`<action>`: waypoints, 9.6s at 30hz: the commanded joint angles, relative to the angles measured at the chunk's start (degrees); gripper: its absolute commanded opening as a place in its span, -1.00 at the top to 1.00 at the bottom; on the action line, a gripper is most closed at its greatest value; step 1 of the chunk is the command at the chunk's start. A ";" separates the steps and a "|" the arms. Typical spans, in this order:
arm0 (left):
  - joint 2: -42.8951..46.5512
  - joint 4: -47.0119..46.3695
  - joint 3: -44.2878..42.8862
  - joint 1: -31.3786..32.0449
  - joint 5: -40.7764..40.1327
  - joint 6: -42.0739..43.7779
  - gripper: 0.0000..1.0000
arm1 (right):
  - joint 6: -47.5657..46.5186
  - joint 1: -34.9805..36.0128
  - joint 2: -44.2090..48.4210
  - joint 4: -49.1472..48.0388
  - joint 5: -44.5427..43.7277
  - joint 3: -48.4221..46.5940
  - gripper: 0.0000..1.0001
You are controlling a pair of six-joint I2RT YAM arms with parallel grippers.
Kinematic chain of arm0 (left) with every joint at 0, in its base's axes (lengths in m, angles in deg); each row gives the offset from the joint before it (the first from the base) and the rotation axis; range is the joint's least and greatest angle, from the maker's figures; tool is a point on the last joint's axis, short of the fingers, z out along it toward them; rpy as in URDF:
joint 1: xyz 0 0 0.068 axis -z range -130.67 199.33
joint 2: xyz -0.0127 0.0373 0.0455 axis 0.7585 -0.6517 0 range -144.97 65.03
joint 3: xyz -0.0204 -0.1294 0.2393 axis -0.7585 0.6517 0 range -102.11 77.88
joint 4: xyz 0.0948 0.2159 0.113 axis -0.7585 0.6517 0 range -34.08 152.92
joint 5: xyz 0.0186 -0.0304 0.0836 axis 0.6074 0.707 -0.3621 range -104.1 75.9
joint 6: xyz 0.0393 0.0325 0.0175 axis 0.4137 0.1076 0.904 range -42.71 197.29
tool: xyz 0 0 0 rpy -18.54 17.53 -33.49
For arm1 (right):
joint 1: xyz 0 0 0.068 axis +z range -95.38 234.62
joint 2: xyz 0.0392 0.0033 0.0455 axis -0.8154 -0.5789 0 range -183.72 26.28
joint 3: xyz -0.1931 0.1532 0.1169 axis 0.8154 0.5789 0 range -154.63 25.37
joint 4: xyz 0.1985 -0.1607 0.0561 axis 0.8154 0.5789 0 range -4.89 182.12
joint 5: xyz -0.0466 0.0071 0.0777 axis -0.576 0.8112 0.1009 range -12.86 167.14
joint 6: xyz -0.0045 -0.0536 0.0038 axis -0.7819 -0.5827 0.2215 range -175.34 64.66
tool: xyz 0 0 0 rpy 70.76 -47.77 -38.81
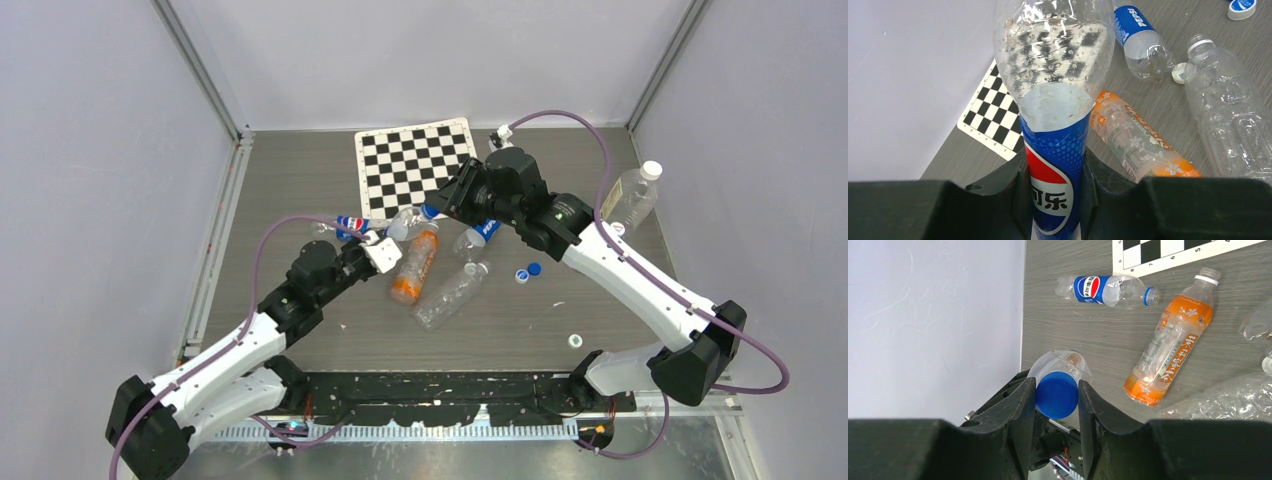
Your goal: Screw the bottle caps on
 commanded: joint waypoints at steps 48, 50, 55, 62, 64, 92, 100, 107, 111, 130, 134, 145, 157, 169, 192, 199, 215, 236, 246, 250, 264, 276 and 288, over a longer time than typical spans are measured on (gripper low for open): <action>0.63 -1.25 -6.65 -2.30 23.85 -16.47 0.36 | -29.04 -11.58 8.71 -9.60 39.29 4.37 0.99; 0.58 -1.07 -6.74 -2.41 25.14 -16.47 0.36 | -31.32 -11.93 8.45 -8.67 41.26 3.66 0.99; 0.49 -0.98 -6.73 -2.54 25.54 -16.36 0.35 | -33.55 -12.18 7.01 -6.02 43.58 1.33 0.99; 0.68 -3.77 -5.82 -2.58 25.45 -18.07 0.35 | -32.15 -12.18 6.24 -6.47 48.56 2.03 0.99; 0.78 -4.05 -5.76 -2.56 25.50 -18.20 0.34 | -32.25 -12.18 6.24 -6.49 49.61 2.58 0.98; -1.40 1.53 -8.41 -2.62 27.32 -18.11 0.34 | -50.26 -12.01 4.36 13.93 47.02 -5.71 0.99; -1.98 1.57 -8.74 -2.62 27.39 -19.47 0.33 | -49.19 -10.03 5.19 10.47 47.43 -3.28 0.99; -2.09 2.17 -9.22 -2.63 26.87 -20.32 0.34 | -51.30 -9.37 5.32 12.64 45.54 -3.63 0.99; -1.99 1.55 -9.19 -2.63 26.65 -21.58 0.34 | -52.28 -9.33 5.53 13.91 45.06 -3.86 0.99; -1.91 -7.38 -6.34 -2.63 24.14 -28.35 0.34 | -48.50 -6.14 5.18 8.33 41.42 0.09 0.99; -1.91 -7.74 -6.23 -2.56 23.99 -28.74 0.34 | -49.14 -6.12 5.16 8.86 40.92 -0.22 0.99; -1.49 -10.12 -4.86 -2.58 24.32 -26.55 0.34 | -47.71 -6.03 4.00 9.79 40.98 -1.55 0.99; 0.49 -16.76 -1.18 -2.63 21.86 -22.75 0.34 | -39.30 -5.40 2.17 7.59 37.45 -0.99 0.99; 1.82 -16.80 -0.03 -2.48 18.54 -17.99 0.33 | -33.57 -2.22 0.89 7.42 28.15 -0.90 0.99; 3.14 -11.08 -0.30 -1.70 10.96 -10.46 0.33 | -24.42 -2.20 3.92 5.84 17.83 -3.15 -0.13; 2.05 -7.49 -1.55 -1.62 9.89 -10.31 0.33 | -26.34 -2.99 5.62 9.60 15.37 -6.72 -0.37; 0.04 -0.14 -4.66 -0.85 9.00 -9.06 0.34 | -30.02 -3.19 1.48 23.89 12.42 -22.18 -0.20; -5.14 19.91 -15.75 -2.79 32.48 -13.46 0.38 | -79.35 -7.51 11.00 29.14 32.33 -12.53 -0.57; -7.47 22.59 -17.66 -7.00 43.46 -14.28 0.41 | -94.37 -10.42 12.96 29.78 42.36 -9.04 -0.57; -7.61 22.37 -17.38 -7.03 44.55 -13.91 0.42 | -95.95 -10.37 11.86 28.99 45.14 -8.75 -0.55; -7.61 22.08 -16.78 -7.03 45.40 -12.71 0.42 | -95.60 -10.38 7.00 24.56 49.74 -10.81 -0.33; -7.85 22.09 -16.74 -7.03 45.73 -12.31 0.42 | -95.48 -10.35 4.14 24.79 52.78 -12.18 -0.17; -7.95 21.96 -16.74 -7.03 45.70 -12.55 0.42 | -94.30 -10.34 4.04 23.67 53.17 -11.17 -0.02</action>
